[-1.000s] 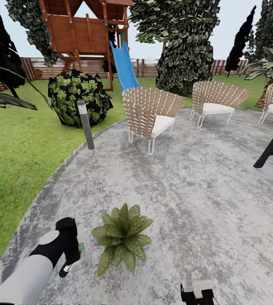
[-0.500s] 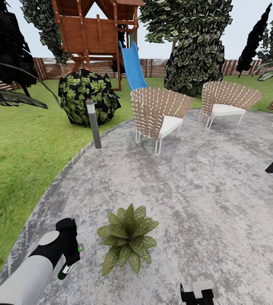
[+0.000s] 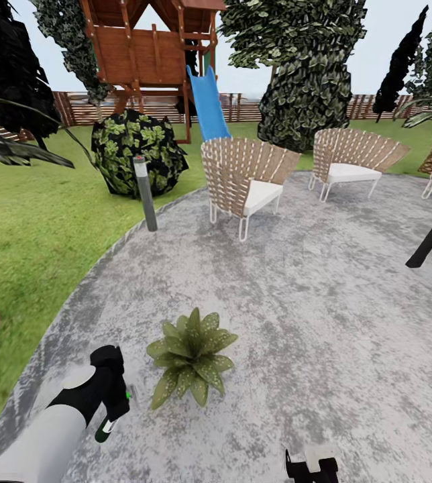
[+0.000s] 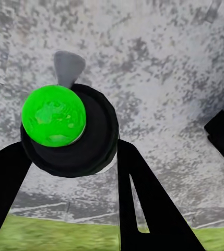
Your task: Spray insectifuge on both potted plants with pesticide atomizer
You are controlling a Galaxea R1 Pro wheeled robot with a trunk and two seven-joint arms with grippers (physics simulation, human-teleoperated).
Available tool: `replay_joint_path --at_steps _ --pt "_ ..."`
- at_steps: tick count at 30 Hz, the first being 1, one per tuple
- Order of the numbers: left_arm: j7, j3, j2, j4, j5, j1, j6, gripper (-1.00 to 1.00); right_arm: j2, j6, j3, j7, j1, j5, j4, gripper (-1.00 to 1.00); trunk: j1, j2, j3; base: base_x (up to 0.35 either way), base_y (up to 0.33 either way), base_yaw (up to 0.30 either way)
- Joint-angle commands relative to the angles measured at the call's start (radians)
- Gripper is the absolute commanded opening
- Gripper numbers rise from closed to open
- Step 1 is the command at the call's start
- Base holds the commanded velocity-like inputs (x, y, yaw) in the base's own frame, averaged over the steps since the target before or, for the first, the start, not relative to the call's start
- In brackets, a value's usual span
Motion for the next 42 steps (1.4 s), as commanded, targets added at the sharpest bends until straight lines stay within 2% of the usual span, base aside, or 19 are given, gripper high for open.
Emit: replay_joint_path --at_steps 1,10,15,17,19,20,23,24,25,26,28,29,31,33,36,37,38,40,42 --pt "-0.006 -0.004 0.0 -0.001 -0.003 0.0 0.01 -1.0 0.0 -0.002 0.008 -0.006 -0.001 -0.005 0.001 1.0 0.0 0.0 -0.001 -0.168 -0.239 0.087" --pt "-0.006 -0.003 -0.004 -0.001 -0.006 -0.003 0.011 -1.0 0.0 -0.002 0.008 -0.006 -0.001 -0.005 0.001 1.0 0.0 0.0 -0.003 -0.195 -0.219 0.244" --pt "-0.006 0.003 -0.001 -0.001 0.001 -0.003 0.009 -1.0 0.0 -0.002 0.008 -0.006 -0.001 -0.005 0.001 1.0 0.0 0.0 -0.003 -0.298 -0.105 0.257" --pt "-0.008 0.012 0.0 0.0 0.017 -0.001 0.004 -1.0 0.0 -0.002 0.008 -0.006 -0.001 -0.005 0.001 1.0 0.0 0.0 -0.003 -0.322 -0.018 0.071" --pt "-0.007 0.032 0.002 0.005 0.087 0.004 -0.015 -1.0 -0.001 -0.002 0.008 -0.006 -0.001 -0.004 0.0 1.0 0.0 0.0 -0.003 -0.333 -0.005 0.019" --pt "-0.007 0.038 0.005 0.011 0.153 0.007 -0.063 -1.0 -0.004 -0.003 0.008 -0.005 -0.001 -0.004 -0.002 1.0 0.0 0.0 -0.003 -0.335 -0.001 0.005" --pt "-0.012 0.045 0.012 0.024 0.318 0.009 -0.26 -1.0 -0.009 -0.003 0.015 -0.003 -0.001 -0.001 -0.009 1.0 0.0 0.0 -0.003 -0.32 0.0 0.002" --pt "-0.014 0.048 0.012 0.041 0.357 0.009 -0.304 -1.0 -0.011 -0.003 0.029 -0.003 -0.001 0.005 -0.013 1.0 0.0 0.0 -0.003 -0.153 0.0 0.0" --pt "-0.015 0.05 0.013 0.069 0.386 0.009 -0.346 -1.0 -0.017 -0.003 0.053 -0.002 -0.001 0.031 -0.038 1.0 0.0 0.0 -0.003 -0.063 0.0 0.0" --pt "-0.014 0.05 0.013 0.082 0.394 0.009 -0.368 -1.0 -0.025 -0.002 0.064 0.002 -0.001 0.051 -0.06 1.0 0.0 0.0 -0.003 -0.04 0.0 0.0" --pt "-0.009 0.051 0.013 0.132 0.404 0.009 -0.477 -1.0 -0.048 0.018 0.077 0.07 -0.002 0.105 -0.147 1.0 0.0 0.0 -0.003 -0.016 0.0 0.0" --pt "-0.007 0.053 0.012 0.162 0.405 0.009 -0.526 -1.0 -0.055 0.048 0.08 0.132 -0.005 0.116 -0.176 1.0 0.0 0.0 -0.003 -0.005 0.0 0.0" --pt "-0.005 0.059 0.011 0.194 0.405 0.009 -0.574 -1.0 -0.063 0.13 0.081 0.283 -0.02 0.129 -0.221 1.0 0.0 0.0 -0.003 -0.002 0.0 0.0" --pt "-0.006 0.059 0.011 0.203 0.405 0.009 -0.59 -1.0 -0.066 0.18 0.082 0.429 -0.05 0.162 -0.259 1.0 0.0 0.0 -0.003 0.0 0.0 0.0" --pt "-0.006 0.048 0.01 0.206 0.393 0.009 -0.596 -1.0 -0.067 0.201 0.082 0.604 -0.094 0.287 -0.276 1.0 0.0 0.0 -0.003 0.0 0.0 0.0" --pt "-0.006 0.047 0.01 0.206 0.391 0.009 -0.597 -1.0 -0.067 0.202 0.081 0.651 -0.105 0.312 -0.278 1.0 0.0 0.0 -0.003 0.0 0.0 0.0" --pt "-0.006 0.045 0.01 0.206 0.389 0.009 -0.598 -1.0 -0.067 0.203 0.081 0.738 -0.115 0.331 -0.299 1.0 0.0 0.0 -0.003 0.0 0.0 0.0" --pt "-0.006 0.044 0.009 0.206 0.388 0.009 -0.598 -1.0 -0.067 0.205 0.081 0.798 -0.118 0.337 -0.325 1.0 0.0 0.0 -0.003 0.0 0.0 0.0" --pt "-0.006 0.042 0.008 0.206 0.386 0.009 -0.598 -1.0 -0.066 0.205 0.081 0.822 -0.118 0.339 -0.339 1.0 0.0 0.0 -0.003 0.0 0.0 0.0"
